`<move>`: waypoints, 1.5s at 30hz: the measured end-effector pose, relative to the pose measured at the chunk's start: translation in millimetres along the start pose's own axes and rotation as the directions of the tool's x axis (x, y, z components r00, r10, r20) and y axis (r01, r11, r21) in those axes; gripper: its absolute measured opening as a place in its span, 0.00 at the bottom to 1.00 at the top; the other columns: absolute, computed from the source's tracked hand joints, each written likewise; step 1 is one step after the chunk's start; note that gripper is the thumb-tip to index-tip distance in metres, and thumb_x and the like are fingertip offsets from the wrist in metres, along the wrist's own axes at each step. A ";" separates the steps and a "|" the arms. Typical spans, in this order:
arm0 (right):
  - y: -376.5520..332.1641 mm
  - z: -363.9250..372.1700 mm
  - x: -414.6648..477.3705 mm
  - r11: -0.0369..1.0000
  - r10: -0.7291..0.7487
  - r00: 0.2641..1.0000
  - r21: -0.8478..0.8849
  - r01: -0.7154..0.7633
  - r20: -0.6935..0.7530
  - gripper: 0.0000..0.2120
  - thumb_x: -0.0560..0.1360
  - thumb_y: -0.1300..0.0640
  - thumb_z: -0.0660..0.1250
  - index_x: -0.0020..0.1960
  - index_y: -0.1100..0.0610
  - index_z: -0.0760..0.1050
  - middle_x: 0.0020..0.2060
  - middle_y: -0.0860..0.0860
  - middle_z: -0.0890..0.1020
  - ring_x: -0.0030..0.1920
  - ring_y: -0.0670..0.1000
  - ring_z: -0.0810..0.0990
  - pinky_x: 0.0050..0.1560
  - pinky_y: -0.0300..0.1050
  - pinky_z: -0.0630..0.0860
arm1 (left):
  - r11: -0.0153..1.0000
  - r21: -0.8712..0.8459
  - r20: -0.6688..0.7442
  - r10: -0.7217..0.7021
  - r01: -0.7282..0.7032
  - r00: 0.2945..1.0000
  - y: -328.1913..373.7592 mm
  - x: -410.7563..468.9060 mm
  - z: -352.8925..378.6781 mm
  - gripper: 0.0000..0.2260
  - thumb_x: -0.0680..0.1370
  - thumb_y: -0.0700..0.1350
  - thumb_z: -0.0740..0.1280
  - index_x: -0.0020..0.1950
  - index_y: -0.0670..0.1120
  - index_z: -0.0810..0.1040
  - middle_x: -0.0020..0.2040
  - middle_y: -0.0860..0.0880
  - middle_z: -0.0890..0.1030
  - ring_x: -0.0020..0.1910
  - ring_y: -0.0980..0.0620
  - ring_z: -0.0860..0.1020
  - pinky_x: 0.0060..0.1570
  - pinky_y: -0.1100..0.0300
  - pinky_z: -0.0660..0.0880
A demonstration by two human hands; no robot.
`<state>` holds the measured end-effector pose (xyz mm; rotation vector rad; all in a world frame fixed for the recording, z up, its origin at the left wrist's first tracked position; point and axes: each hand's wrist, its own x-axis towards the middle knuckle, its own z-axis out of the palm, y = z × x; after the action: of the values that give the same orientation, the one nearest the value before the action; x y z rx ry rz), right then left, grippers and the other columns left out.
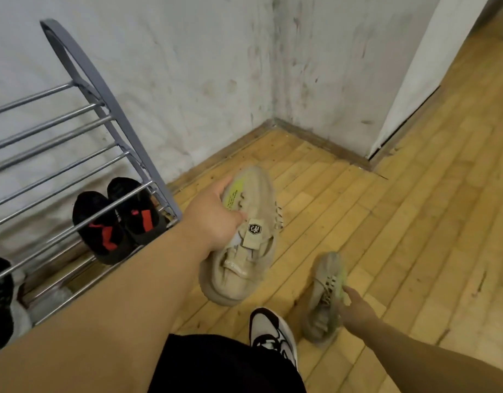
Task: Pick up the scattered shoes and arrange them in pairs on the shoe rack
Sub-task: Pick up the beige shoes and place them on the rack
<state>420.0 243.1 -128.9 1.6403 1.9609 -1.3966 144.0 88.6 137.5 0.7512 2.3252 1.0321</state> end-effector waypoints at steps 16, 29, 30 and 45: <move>-9.9 51.6 20.3 0.873 0.164 0.986 0.467 -0.144 -0.002 0.29 0.83 0.61 0.63 0.80 0.44 0.60 0.46 0.59 0.82 0.32 0.54 0.75 0.32 0.50 0.74 | 0.996 0.048 0.105 -0.081 0.076 0.991 -24.0 43.3 19.7 0.36 0.76 0.44 0.75 0.80 0.56 0.63 0.71 0.52 0.76 0.65 0.48 0.76 0.67 0.49 0.74; -162.8 -13.4 -89.0 0.657 -0.395 0.914 0.666 0.353 -0.095 0.28 0.82 0.66 0.65 0.74 0.40 0.68 0.59 0.54 0.82 0.55 0.54 0.85 0.51 0.51 0.84 | 0.977 -0.184 -0.051 0.101 -0.109 0.994 15.5 4.6 -38.5 0.33 0.77 0.39 0.74 0.77 0.59 0.67 0.57 0.63 0.79 0.52 0.65 0.80 0.49 0.70 0.78; -177.9 -24.7 -107.7 0.627 -0.464 0.880 0.664 0.408 -0.103 0.28 0.82 0.67 0.64 0.74 0.41 0.67 0.57 0.53 0.84 0.54 0.53 0.86 0.49 0.48 0.84 | 0.967 -0.204 -0.104 0.132 -0.151 0.986 24.3 -4.2 -47.7 0.31 0.77 0.39 0.73 0.76 0.61 0.68 0.55 0.65 0.78 0.51 0.68 0.79 0.45 0.74 0.77; -421.7 -14.8 -312.9 0.332 -0.933 0.355 0.505 0.797 0.053 0.28 0.83 0.65 0.61 0.76 0.39 0.68 0.55 0.47 0.86 0.54 0.49 0.86 0.50 0.46 0.82 | 0.740 -0.550 -0.639 -0.076 -0.386 0.765 29.1 -145.2 -272.6 0.33 0.79 0.37 0.71 0.81 0.53 0.61 0.62 0.51 0.82 0.54 0.50 0.85 0.54 0.48 0.83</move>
<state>173.3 87.9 308.1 0.0929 2.5435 -2.3656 89.7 -128.2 352.6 0.3338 2.1017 2.3325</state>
